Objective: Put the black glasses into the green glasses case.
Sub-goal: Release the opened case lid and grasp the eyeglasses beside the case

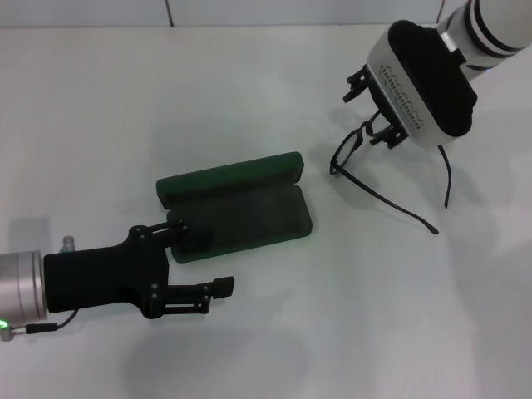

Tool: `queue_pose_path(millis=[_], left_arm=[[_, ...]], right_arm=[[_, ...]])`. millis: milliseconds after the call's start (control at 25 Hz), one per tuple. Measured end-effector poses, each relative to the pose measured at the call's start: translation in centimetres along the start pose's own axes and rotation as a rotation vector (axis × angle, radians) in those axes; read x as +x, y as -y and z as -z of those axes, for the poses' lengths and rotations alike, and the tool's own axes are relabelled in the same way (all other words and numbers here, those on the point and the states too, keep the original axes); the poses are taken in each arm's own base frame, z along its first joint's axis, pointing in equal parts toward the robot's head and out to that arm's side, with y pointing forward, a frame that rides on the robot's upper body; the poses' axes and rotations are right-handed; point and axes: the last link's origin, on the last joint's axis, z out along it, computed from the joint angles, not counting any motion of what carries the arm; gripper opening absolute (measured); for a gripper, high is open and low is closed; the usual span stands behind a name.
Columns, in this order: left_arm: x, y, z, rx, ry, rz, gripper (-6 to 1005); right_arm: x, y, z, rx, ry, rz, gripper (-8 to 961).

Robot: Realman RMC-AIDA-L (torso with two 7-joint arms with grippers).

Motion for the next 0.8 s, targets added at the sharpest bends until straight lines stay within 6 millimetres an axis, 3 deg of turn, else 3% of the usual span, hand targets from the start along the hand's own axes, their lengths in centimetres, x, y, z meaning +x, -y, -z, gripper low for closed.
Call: queue_pose_path(millis=[40,120,560,800], left_arm=[[-0.01,0.02,0.01,0.001,0.001,0.000,869],[-0.02,0.03,0.01,0.001,0.002,0.000,869],[0.04,0.07,-0.02,0.000,0.003,-0.001,868],[0.04,0.07,-0.02,0.000,0.003,-0.001,868]], right_arm=[[-0.11,0.07,0.03,-0.001,0.004,0.001,811],[-0.31,0.12,0.00,-0.006,0.009,0.006,663],[-0.13,-0.19,-0.40,-0.013,0.000,0.001,454],[-0.12,-0.18,-0.40,-0.013,-0.001,0.002,248]])
